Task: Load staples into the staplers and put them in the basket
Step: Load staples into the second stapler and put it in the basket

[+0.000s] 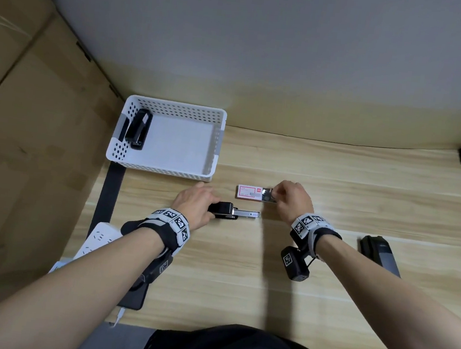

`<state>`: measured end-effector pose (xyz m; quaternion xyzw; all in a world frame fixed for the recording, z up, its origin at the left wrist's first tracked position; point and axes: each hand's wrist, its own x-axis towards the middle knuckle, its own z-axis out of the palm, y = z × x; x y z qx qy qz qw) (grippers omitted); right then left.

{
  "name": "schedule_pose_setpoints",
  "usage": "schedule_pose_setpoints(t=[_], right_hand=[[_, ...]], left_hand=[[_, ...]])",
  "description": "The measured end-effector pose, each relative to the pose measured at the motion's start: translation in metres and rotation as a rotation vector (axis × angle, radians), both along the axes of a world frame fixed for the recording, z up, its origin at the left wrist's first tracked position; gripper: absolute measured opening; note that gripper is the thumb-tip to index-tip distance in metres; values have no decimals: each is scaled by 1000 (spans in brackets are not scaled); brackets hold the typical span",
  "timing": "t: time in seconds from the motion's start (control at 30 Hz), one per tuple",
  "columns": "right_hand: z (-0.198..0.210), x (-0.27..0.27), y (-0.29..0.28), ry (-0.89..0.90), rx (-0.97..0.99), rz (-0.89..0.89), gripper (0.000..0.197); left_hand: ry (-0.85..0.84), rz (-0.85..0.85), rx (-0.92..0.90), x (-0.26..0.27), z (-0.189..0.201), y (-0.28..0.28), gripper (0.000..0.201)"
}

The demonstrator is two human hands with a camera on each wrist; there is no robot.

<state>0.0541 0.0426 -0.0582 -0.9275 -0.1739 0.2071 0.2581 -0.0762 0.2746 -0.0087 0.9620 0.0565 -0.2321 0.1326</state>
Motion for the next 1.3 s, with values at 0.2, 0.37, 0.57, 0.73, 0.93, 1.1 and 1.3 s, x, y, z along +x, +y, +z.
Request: schedule_pose_setpoints(t=[0.2, 0.37, 0.57, 0.73, 0.93, 1.1, 1.3], right_hand=[[4, -6, -12, 82, 134, -133, 7], [5, -25, -29, 177, 116, -99, 7], [-7, -63, -58, 237, -24, -16, 13], [-19, -78, -75, 263, 41, -87, 13], [-20, -86, -103, 202, 112, -187, 16], [-24, -90, -117, 214, 169, -242, 19], [-30, -93, -126, 264, 292, -372, 14]], left_hand=[[-3, -28, 3, 1, 0, -1, 36], [-14, -51, 19, -1, -1, -1, 25], [30, 1, 53, 1, 8, -10, 19], [70, -14, 73, 6, 23, -23, 21], [-448, -373, -129, 3, 21, -69, 32], [-248, -430, -191, 0, -7, -123, 30], [-44, -370, -10, 17, -52, -163, 24]])
